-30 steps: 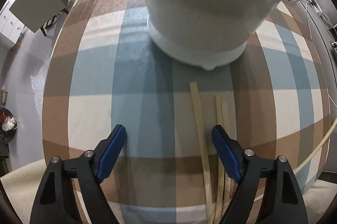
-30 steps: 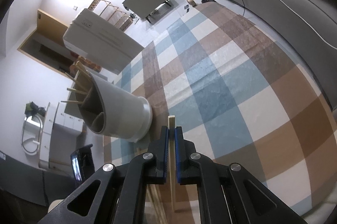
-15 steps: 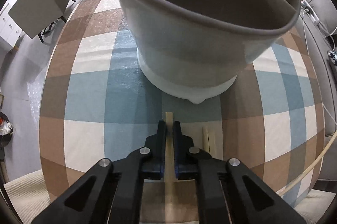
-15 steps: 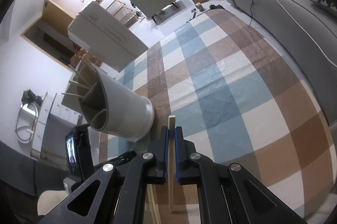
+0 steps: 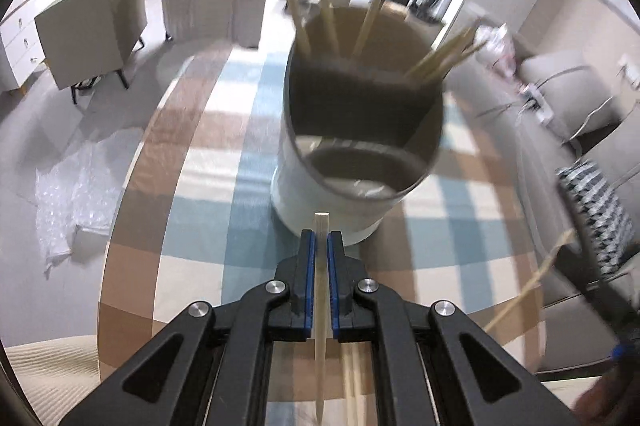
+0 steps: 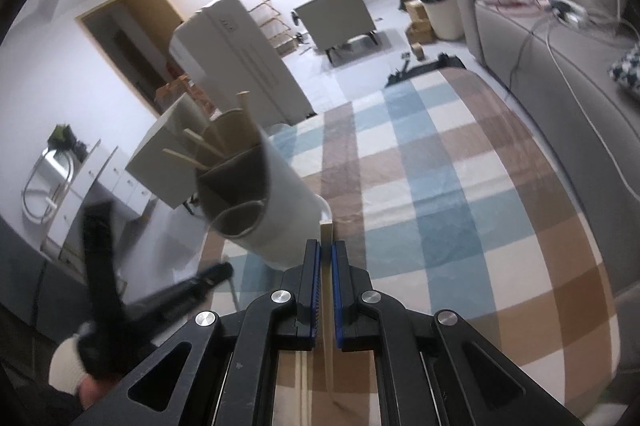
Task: Organize utensils
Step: 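Lift both held chopsticks up toward the white holder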
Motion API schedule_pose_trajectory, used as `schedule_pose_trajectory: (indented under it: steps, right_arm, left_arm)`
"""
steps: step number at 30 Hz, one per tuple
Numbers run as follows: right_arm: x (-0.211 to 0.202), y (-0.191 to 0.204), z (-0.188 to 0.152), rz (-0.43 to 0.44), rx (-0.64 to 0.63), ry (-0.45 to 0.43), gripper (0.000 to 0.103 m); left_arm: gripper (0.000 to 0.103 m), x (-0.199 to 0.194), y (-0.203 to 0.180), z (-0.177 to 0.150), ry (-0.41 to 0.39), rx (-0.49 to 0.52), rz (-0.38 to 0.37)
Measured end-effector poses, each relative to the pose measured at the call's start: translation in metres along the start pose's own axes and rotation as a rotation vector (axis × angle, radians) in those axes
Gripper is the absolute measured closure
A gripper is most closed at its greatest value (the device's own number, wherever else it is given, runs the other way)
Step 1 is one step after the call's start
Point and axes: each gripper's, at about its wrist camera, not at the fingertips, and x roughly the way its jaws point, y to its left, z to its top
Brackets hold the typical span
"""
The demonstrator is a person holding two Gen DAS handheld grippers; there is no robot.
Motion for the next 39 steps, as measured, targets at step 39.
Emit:
schedule_pose_trajectory:
  steps: [39]
  right_arm:
    - [-0.052, 0.053, -0.01, -0.033, -0.075, -0.167, 0.098]
  left_arm:
    - [0.102, -0.093, -0.028, 0.009, -0.071, 0.185, -0.089]
